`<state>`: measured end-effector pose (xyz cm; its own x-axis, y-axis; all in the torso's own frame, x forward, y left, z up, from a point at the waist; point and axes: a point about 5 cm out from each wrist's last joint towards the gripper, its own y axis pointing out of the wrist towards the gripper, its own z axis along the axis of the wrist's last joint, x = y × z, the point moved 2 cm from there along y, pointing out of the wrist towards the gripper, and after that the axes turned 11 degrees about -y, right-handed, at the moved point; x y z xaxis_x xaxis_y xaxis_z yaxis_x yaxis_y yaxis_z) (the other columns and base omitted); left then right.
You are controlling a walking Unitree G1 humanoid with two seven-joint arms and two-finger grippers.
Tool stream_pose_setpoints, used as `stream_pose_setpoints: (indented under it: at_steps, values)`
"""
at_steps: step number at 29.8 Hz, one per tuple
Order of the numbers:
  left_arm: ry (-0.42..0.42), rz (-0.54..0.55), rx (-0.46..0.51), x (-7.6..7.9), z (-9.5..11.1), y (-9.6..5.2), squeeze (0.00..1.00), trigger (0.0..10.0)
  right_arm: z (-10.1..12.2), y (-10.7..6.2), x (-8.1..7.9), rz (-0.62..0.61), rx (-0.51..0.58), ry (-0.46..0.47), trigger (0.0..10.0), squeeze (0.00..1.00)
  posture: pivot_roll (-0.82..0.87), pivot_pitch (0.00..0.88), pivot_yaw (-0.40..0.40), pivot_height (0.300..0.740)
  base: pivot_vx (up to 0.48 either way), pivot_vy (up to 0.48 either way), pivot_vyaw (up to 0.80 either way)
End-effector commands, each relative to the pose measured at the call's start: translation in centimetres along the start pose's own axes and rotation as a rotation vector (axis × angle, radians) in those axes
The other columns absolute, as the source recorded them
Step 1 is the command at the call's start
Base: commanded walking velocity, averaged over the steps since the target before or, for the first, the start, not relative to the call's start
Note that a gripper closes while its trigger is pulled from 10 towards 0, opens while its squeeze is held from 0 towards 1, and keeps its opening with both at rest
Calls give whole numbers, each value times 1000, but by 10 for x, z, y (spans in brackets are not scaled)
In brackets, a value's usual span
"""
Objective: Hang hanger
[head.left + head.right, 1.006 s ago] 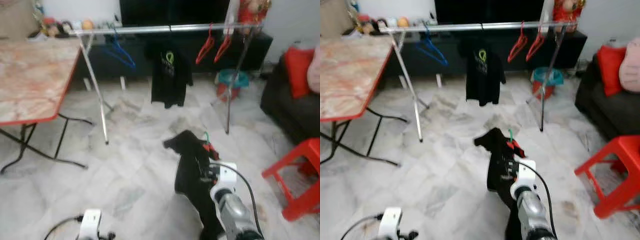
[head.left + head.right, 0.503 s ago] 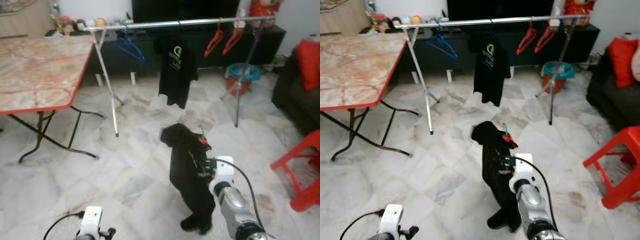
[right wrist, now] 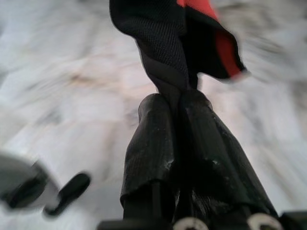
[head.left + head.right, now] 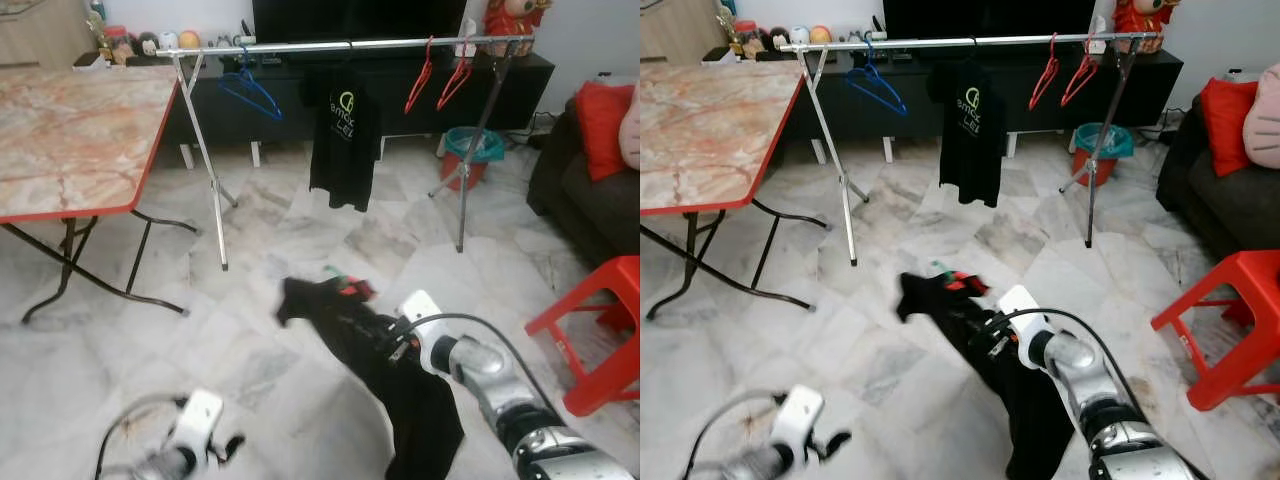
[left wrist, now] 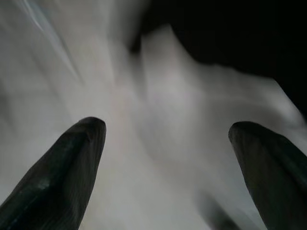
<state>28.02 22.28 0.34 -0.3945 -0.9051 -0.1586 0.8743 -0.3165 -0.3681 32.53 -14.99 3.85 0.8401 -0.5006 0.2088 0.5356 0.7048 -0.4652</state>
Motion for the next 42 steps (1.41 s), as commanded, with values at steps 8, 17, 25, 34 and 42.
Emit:
stream_pose_setpoints:
  at_steps: [8, 17, 25, 34, 42]
  values:
    - [14, -277, 189, 4, 98, 20, 0, 10000, 11, -14, 5, 227, -10, -51, 10000, 0, 28, 0, -28, 740, 0, 0, 0]
    - [26, -602, 26, 33, 94, 4, 0, 10000, 13, -18, -5, 359, 3, -78, 10000, 0, 29, 0, -34, 740, 0, 0, 0]
    - [25, -665, -50, 42, 87, -3, 0, 10000, 29, -15, -4, 382, 72, -93, 10000, 0, 35, 0, -35, 740, 0, 0, 0]
    - [5, -649, -56, 46, 90, 4, 0, 10000, 40, -13, -12, 457, 128, -109, 10000, 0, 26, 0, -26, 740, 0, 0, 0]
    - [-1, -665, -75, 49, 90, 5, 0, 10000, 41, -12, -16, 476, 136, -106, 10000, 0, 20, 0, -22, 740, 0, 0, 0]
